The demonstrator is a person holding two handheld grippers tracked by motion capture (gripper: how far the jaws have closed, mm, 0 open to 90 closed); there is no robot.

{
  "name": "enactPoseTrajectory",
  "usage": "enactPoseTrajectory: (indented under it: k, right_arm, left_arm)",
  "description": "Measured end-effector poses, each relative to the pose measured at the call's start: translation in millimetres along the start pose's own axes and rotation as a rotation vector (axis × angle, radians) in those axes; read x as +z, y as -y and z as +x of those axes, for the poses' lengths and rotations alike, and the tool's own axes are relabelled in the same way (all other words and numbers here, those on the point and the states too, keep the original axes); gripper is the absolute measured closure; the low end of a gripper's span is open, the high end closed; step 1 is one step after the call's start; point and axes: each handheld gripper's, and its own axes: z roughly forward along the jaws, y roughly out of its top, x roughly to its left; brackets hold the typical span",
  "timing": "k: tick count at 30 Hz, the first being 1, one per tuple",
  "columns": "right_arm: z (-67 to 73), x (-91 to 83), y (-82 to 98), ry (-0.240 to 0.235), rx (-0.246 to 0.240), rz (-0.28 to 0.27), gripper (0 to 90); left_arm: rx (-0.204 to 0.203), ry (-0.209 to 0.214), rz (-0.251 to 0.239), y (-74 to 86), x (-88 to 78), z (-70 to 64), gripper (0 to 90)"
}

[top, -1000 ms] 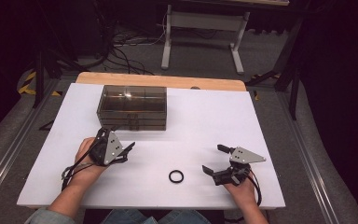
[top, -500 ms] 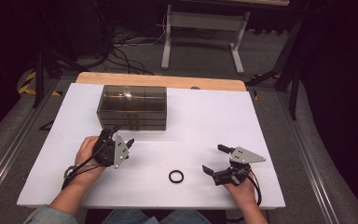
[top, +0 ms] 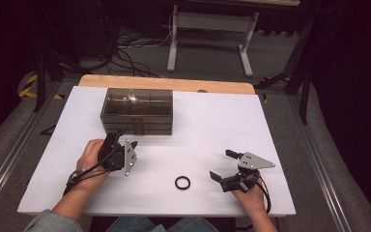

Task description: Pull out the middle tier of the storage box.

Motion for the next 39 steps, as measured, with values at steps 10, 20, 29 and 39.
enactPoseTrajectory:
  k: [10,20,29,39]
  right_arm:
    - [0.2,0.3,0.1,0.005,-0.001,0.003,0.0]
    - [0.6,0.8,0.2,0.004,-0.001,0.006,0.0]
    - [0.7,1.0,0.2,0.002,-0.003,0.008,0.0]
    - [0.6,1.3,0.3,0.000,-0.004,0.010,0.0]
  left_arm:
    - [0.084,-0.057,0.050,-2.3,5.9,-8.4,45.3]
    - [0.161,-0.106,0.093,-3.5,12.6,-17.3,48.9]
    - [0.217,-0.141,0.123,-3.4,20.6,-24.8,51.7]
    - [0.260,-0.177,0.138,-3.7,28.1,-29.4,55.1]
